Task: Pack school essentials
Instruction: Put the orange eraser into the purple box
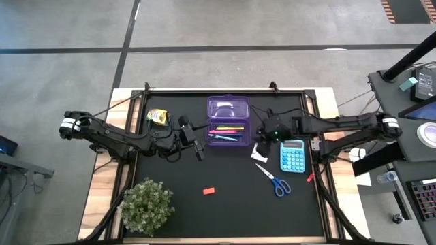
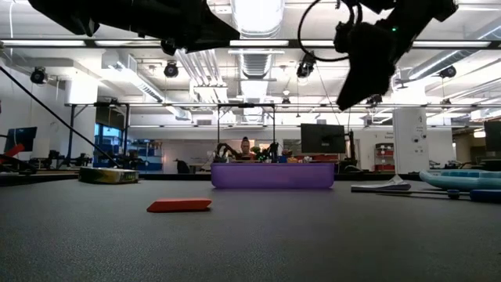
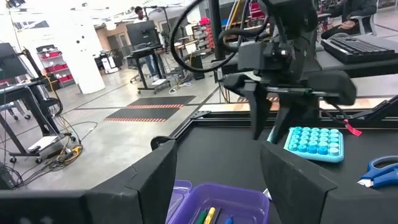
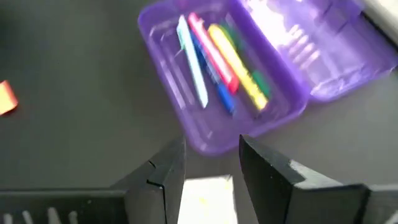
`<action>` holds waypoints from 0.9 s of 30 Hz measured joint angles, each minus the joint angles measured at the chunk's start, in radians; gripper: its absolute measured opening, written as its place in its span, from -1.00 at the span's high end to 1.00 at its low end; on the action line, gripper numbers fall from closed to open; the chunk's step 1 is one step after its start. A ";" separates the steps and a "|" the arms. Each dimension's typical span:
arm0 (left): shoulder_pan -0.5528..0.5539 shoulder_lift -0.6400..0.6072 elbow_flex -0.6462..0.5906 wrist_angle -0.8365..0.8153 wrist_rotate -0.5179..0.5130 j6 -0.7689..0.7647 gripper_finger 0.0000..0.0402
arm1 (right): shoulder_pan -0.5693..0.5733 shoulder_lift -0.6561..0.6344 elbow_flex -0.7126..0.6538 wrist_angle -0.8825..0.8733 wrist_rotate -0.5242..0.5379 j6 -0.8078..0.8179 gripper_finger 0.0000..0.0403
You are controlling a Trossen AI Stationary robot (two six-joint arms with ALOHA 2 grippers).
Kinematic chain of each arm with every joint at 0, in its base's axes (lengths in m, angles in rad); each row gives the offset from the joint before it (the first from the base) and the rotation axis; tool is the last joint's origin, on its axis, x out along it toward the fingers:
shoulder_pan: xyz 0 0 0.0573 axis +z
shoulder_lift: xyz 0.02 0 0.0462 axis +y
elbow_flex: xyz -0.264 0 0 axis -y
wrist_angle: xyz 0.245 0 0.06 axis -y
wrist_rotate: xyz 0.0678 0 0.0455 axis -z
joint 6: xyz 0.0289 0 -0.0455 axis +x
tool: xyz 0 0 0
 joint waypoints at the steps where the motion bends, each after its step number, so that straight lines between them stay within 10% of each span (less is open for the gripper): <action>1: 0.000 0.000 0.000 0.000 0.000 0.000 -0.06 | 0.000 -0.003 0.000 -0.015 -0.027 0.018 0.31; 11: 0.000 0.000 0.000 0.000 0.000 0.014 -0.06 | 0.060 0.028 0.000 -0.080 -0.255 0.118 0.31; 21: -0.004 0.003 0.007 -0.050 0.118 -0.092 -0.06 | 0.155 0.031 0.000 -0.189 -0.245 0.210 0.31; 27: -0.031 0.004 0.105 -0.441 0.244 -0.290 -0.03 | 0.183 0.032 0.000 -0.159 -0.107 0.131 0.31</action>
